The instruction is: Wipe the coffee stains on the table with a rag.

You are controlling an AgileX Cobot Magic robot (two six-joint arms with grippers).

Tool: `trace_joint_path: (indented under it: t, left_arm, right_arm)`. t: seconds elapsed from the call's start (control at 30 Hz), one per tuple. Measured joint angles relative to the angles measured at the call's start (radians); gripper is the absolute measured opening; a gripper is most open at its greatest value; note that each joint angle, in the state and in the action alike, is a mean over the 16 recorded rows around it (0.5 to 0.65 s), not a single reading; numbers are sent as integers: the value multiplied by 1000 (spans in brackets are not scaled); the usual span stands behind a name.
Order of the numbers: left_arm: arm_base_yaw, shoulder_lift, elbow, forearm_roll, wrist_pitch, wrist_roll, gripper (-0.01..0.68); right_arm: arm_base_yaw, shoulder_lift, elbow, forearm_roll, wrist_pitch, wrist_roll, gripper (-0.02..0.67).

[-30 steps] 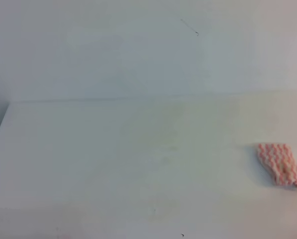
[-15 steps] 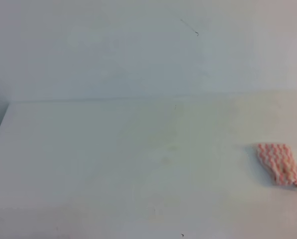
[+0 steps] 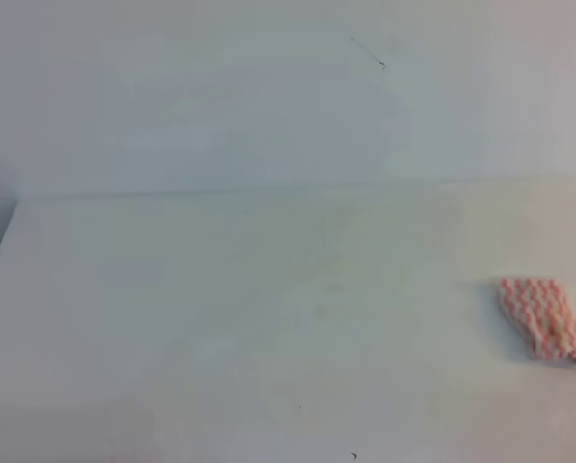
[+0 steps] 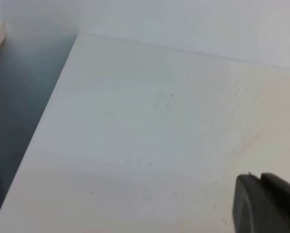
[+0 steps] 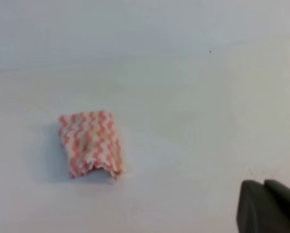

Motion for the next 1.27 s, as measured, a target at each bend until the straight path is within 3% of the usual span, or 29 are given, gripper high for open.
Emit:
trace_joint_path:
  t: [1.27]
  left_arm:
    - [0, 0, 0, 0, 0, 0, 0]
  right_arm:
    - [0, 2, 0, -1, -5, -3, -1]
